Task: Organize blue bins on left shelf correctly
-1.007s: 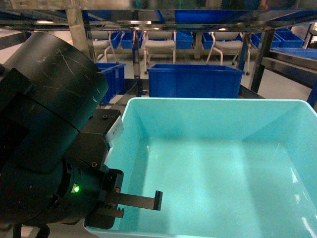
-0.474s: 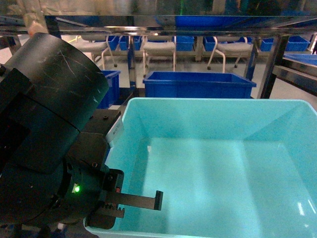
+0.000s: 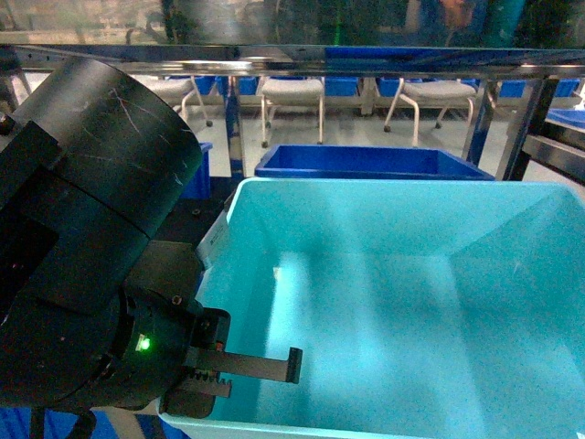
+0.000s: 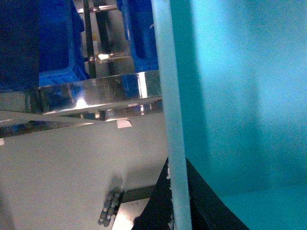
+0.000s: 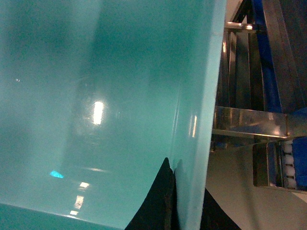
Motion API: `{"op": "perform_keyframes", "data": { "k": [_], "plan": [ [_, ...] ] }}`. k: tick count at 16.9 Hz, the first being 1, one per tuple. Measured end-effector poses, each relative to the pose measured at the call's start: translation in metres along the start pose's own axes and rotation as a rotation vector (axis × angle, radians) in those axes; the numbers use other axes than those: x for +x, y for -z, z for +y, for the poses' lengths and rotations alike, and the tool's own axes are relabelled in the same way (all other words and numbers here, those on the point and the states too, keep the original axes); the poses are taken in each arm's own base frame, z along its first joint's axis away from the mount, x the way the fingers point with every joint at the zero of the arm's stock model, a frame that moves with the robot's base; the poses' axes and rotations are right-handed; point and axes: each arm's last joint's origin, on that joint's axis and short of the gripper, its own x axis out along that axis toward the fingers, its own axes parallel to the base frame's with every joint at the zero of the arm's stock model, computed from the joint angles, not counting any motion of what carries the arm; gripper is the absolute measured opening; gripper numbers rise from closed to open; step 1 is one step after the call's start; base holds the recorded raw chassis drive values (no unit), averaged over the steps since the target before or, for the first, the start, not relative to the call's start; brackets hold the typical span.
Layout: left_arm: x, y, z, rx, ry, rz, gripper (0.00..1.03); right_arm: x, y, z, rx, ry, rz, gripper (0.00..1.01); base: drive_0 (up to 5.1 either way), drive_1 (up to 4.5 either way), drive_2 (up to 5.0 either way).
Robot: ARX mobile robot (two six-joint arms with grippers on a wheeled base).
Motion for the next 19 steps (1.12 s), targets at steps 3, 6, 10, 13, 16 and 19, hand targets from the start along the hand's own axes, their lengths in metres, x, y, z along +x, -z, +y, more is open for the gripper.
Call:
{"op": "perform_keyframes", "data": {
  "k": [3, 6, 10, 13, 16, 19],
  "plan": [
    [0.003, -0.001, -0.001, -0.001, 0.009, -0.002, 0.02, 0.002, -0.001, 0.000, -0.010, -0.002, -0.016, 0.02, 0.0, 0.00, 0.0],
    [0.031, -0.014, 0.000, -0.001, -0.011, 0.015, 0.02, 0.031, -0.005, 0.006, -0.030, -0.003, 0.003, 0.02, 0.0, 0.00, 0.0],
    [0.058, -0.021, 0.003, -0.005, -0.026, 0.068, 0.02, 0.058, -0.008, 0.013, -0.046, -0.007, 0.038, 0.02, 0.0, 0.00, 0.0],
    [0.072, -0.035, 0.005, -0.018, -0.031, 0.073, 0.02, 0.075, -0.020, 0.014, -0.046, -0.004, 0.051, 0.02, 0.0, 0.00, 0.0],
    [0.082, -0.046, 0.006, -0.021, -0.032, 0.076, 0.02, 0.086, -0.027, 0.014, -0.046, 0.000, 0.058, 0.02, 0.0, 0.00, 0.0],
    [0.094, -0.055, 0.008, -0.019, -0.039, 0.094, 0.02, 0.099, -0.031, 0.016, -0.052, 0.001, 0.076, 0.02, 0.0, 0.00, 0.0]
  ]
}}
